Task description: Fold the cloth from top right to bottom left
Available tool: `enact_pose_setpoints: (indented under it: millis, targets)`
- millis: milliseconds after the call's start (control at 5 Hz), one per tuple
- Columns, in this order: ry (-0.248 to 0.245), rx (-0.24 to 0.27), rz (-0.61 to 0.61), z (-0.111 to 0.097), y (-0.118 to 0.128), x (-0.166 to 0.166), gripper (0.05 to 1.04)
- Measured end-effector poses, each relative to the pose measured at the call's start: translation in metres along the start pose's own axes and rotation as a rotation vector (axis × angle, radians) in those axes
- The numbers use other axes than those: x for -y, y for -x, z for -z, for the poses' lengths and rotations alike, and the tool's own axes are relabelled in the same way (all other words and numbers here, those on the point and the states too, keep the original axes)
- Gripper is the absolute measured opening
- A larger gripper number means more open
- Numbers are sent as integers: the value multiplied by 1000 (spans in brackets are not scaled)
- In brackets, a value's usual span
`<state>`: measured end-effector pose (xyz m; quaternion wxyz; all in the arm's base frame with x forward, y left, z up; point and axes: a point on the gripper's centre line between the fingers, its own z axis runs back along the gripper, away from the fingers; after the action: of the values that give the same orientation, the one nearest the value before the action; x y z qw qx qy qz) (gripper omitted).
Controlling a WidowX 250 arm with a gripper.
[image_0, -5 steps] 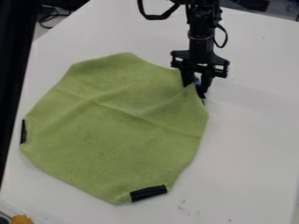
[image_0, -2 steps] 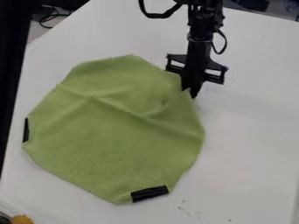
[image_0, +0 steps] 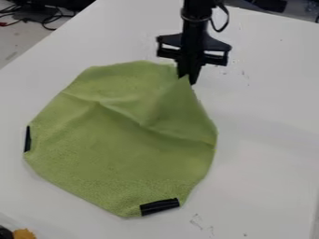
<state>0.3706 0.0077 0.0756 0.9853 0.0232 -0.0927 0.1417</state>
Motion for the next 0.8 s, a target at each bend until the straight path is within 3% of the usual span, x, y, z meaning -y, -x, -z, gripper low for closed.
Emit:
enact_pose_setpoints:
  millis: [200, 600, 800]
  targets:
    - [13, 83, -99, -15, 15, -34, 82]
    - [25, 155, -274, -17, 58, -99, 82]
    - [28, 166, -339, -18, 79, -117, 82]
